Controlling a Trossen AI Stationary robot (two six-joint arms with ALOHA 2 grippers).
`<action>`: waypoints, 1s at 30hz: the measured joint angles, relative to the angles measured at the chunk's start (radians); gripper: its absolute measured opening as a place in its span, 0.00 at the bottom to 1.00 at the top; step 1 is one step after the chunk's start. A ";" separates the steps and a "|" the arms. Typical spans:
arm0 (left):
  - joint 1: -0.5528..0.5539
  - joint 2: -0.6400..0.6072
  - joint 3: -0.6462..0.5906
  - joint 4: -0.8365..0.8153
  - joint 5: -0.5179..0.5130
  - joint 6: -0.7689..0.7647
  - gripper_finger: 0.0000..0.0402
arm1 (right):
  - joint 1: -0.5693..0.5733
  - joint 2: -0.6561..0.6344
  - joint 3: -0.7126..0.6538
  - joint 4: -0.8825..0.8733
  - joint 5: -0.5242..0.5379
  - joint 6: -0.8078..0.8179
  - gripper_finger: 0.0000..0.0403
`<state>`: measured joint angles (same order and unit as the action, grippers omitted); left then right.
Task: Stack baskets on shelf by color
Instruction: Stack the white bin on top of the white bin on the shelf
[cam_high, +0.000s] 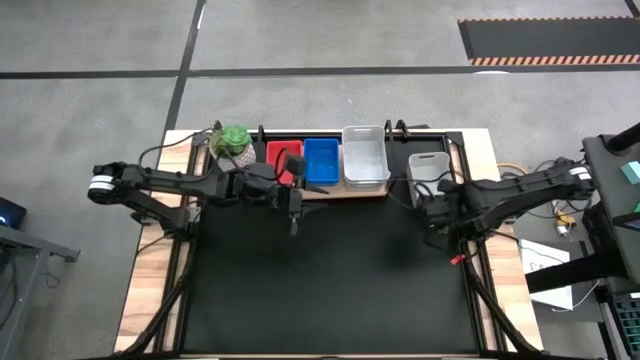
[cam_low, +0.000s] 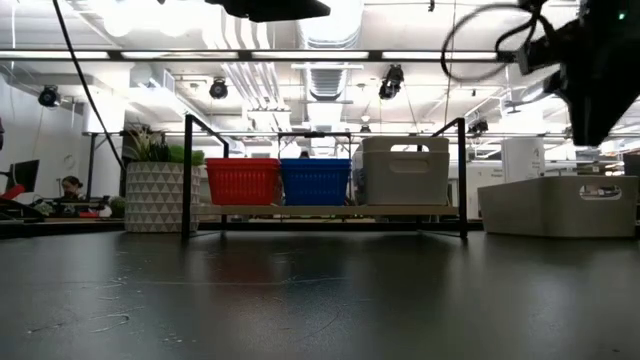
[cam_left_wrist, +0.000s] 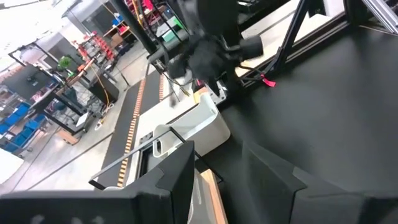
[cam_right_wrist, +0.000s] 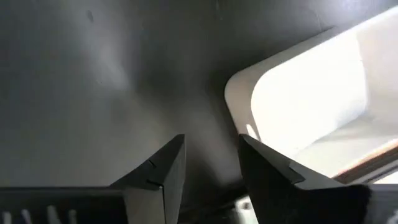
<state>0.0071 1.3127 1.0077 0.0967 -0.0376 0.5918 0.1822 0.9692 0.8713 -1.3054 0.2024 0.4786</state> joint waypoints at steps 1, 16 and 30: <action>0.000 -0.003 0.000 0.001 0.000 0.001 0.30 | 0.000 0.023 -0.001 -0.003 0.005 -0.034 0.35; 0.000 -0.012 -0.001 0.000 -0.001 0.069 0.30 | -0.129 0.163 -0.005 0.029 0.088 -0.141 0.32; -0.001 -0.012 -0.001 -0.001 0.003 0.069 0.30 | -0.216 0.227 -0.017 0.155 0.043 -0.177 0.29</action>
<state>0.0059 1.3010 1.0065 0.0959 -0.0349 0.6605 -0.0337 1.1958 0.8547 -1.1499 0.2456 0.3017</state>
